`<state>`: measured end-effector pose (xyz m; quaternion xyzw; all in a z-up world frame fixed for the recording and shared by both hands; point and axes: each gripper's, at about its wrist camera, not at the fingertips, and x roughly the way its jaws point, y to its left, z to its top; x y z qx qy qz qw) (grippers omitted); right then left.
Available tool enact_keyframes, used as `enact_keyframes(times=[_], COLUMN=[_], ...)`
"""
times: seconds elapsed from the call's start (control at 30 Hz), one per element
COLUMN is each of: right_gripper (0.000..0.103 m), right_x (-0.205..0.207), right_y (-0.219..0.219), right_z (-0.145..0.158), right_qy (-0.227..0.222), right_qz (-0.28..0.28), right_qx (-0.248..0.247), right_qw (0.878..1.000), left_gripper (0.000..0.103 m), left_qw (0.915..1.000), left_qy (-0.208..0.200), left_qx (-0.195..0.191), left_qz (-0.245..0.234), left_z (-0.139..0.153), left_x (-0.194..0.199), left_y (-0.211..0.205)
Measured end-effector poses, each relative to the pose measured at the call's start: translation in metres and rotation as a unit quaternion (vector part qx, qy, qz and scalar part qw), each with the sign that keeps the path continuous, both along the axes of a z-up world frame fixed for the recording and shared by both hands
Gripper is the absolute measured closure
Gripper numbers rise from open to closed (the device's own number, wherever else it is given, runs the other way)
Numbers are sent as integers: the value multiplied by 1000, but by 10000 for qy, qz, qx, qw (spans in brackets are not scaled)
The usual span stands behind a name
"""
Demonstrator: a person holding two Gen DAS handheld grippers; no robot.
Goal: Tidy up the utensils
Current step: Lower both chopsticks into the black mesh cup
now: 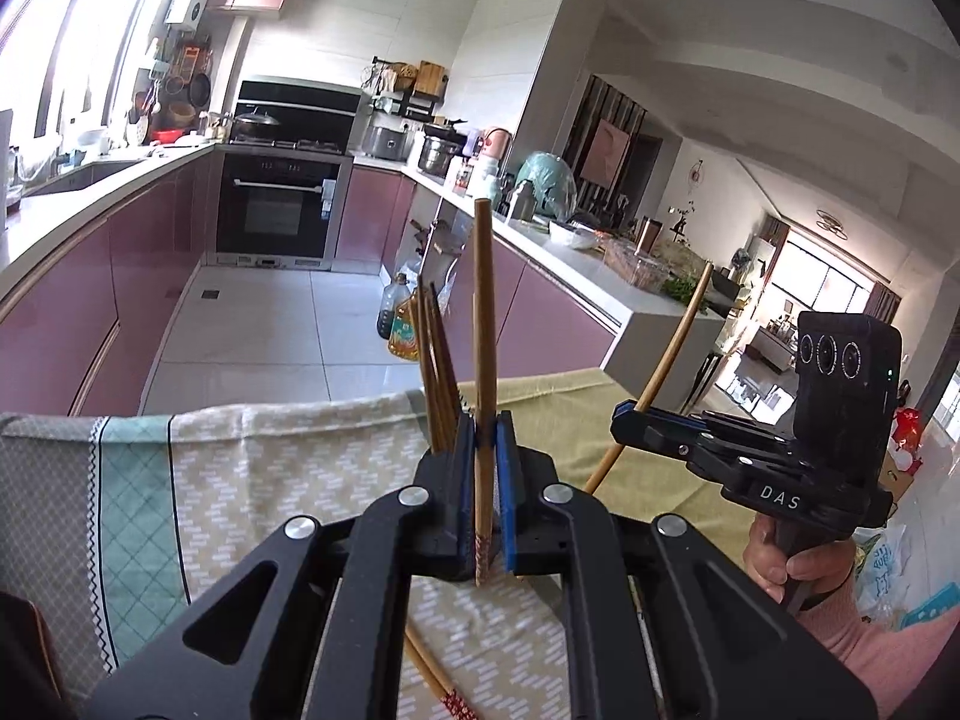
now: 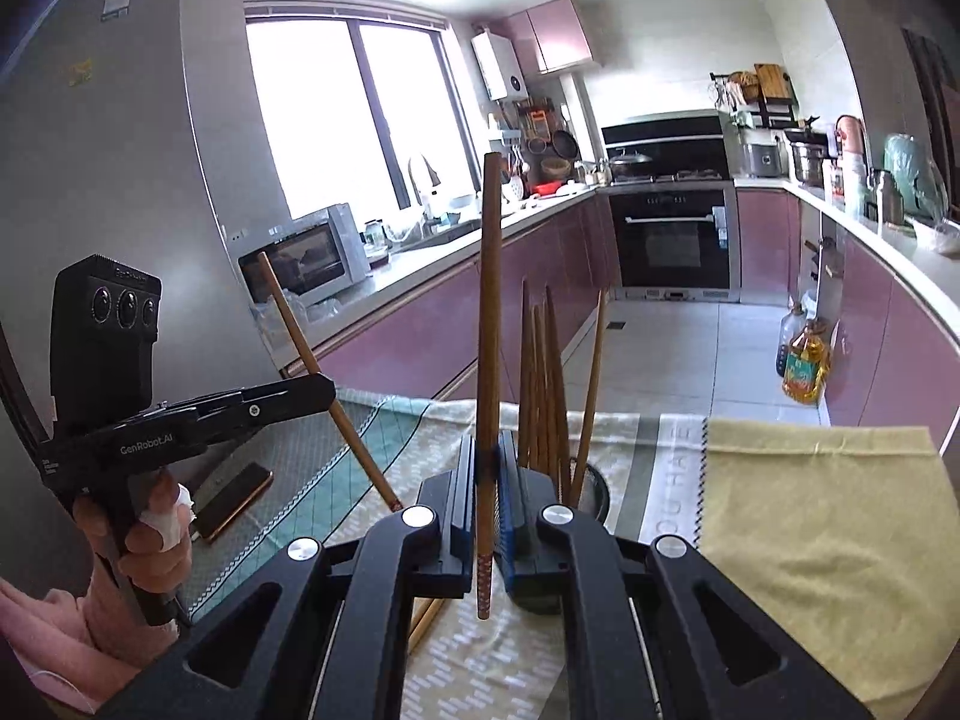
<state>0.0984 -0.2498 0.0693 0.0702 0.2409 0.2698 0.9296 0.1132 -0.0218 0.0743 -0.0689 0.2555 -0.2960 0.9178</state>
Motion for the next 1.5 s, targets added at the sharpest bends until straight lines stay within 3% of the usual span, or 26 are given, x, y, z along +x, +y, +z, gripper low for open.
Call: enact_keyframes(times=[0.27,0.5,1.03,1.5], right_gripper=[97,97,97,97], right_x=[14,31,65,83], right_y=[-8,-7,22,27], right_z=[18,15,-31,-40], right_qy=[-230,-206,798,1018], right_qz=[-66,-138,55,-1], right_qx=[46,4,-613,-664], right_qw=[9997,9997,9949,9926], left_gripper=[95,95,95,95], left_qw=[9997,9992,9929,9909], left_qy=[-255,-369,343,585], left_qx=[-35,146,1129,1210], left_qz=[-23,72,-119,-32], left_z=[25,33,-18,-37], left_x=[8,21,60,91], left_y=[-9,-22,-55,-65])
